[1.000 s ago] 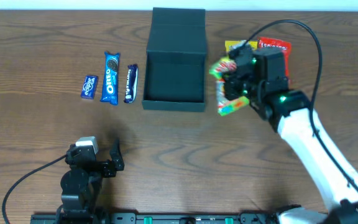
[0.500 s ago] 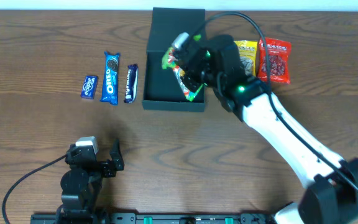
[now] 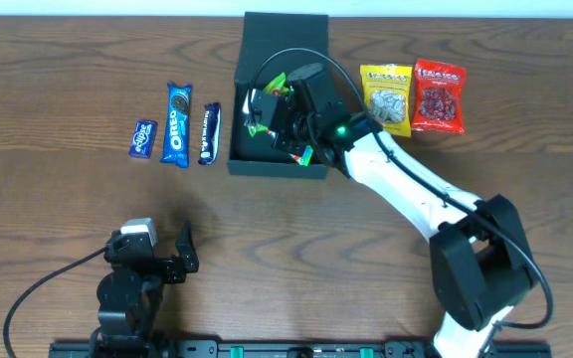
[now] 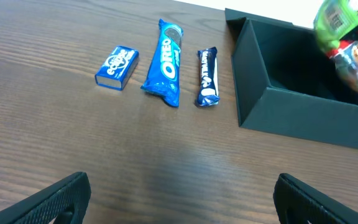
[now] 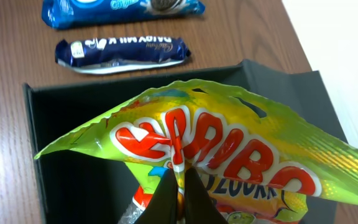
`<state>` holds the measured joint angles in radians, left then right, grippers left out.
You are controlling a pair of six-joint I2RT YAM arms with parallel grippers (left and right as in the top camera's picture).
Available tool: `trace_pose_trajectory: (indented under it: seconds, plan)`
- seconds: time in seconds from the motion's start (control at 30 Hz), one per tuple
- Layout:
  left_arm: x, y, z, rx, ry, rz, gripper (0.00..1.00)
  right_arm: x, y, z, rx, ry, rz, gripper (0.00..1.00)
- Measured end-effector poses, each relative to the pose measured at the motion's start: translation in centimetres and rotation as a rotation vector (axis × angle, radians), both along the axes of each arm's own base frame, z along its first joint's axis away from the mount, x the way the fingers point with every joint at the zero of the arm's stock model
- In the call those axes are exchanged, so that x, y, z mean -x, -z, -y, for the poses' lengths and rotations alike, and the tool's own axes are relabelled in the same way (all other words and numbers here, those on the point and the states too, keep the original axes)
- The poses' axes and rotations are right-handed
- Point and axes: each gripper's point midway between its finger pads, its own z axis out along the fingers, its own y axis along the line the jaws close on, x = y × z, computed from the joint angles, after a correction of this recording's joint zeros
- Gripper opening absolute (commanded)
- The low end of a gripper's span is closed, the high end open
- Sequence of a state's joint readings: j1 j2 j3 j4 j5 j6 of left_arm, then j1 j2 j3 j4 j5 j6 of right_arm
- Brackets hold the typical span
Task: Pack container
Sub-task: 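Carry the Haribo bag into the black box and release it, then move right gripper to the yellow Hacks bag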
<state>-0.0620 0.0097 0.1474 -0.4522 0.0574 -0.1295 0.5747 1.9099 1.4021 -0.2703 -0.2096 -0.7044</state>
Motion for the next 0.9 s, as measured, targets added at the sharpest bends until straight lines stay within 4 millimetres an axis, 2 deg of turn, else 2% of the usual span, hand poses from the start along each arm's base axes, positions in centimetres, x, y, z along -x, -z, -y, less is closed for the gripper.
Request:
trace_pose_trajectory:
  seconds: [0.07, 0.1, 0.13, 0.17, 0.43, 0.5, 0.53, 0.57, 0.6, 0.77, 0.83, 0.9]
  plan:
    - [0.0, 0.0, 0.0, 0.0, 0.0, 0.0, 0.95, 0.0, 0.4, 0.0, 0.012, -0.008, 0.001, 0.01]
    - [0.0, 0.0, 0.0, 0.0, 0.0, 0.0, 0.95, 0.0, 0.5, 0.0, 0.015, -0.011, 0.003, 0.18]
    - [0.0, 0.0, 0.0, 0.0, 0.0, 0.0, 0.95, 0.0, 0.5, 0.0, 0.016, -0.013, 0.005, 0.8]
    - [0.0, 0.0, 0.0, 0.0, 0.0, 0.0, 0.95, -0.1, 0.4, 0.0, 0.018, -0.017, 0.012, 0.99]
    - [0.0, 0.0, 0.0, 0.0, 0.0, 0.0, 0.95, -1.1, -0.6, -0.3, -0.052, 0.064, 0.01, 0.99]
    - [0.0, 0.0, 0.0, 0.0, 0.0, 0.0, 0.95, -1.3, -0.8, -0.4, -0.087, 0.105, -0.013, 0.75]
    - [0.0, 0.0, 0.0, 0.0, 0.0, 0.0, 0.95, -1.3, -0.8, -0.3, -0.105, 0.135, -0.038, 0.4]
    - [0.0, 0.0, 0.0, 0.0, 0.0, 0.0, 0.95, -1.2, -0.7, -0.3, -0.112, 0.15, -0.053, 0.11]
    - [0.0, 0.0, 0.0, 0.0, 0.0, 0.0, 0.95, -1.2, -0.6, -0.2, -0.118, 0.161, -0.062, 0.01]
    - [0.0, 0.0, 0.0, 0.0, 0.0, 0.0, 0.95, -1.3, -0.5, 0.2, -0.213, 0.303, -0.181, 0.01]
    - [0.0, 0.0, 0.0, 0.0, 0.0, 0.0, 0.95, -1.8, -0.3, 1.5, -0.256, 0.4, -0.25, 0.01]
    - [0.0, 0.0, 0.0, 0.0, 0.0, 0.0, 0.95, -2.8, -0.4, 4.0, -0.304, 0.524, -0.311, 0.01]
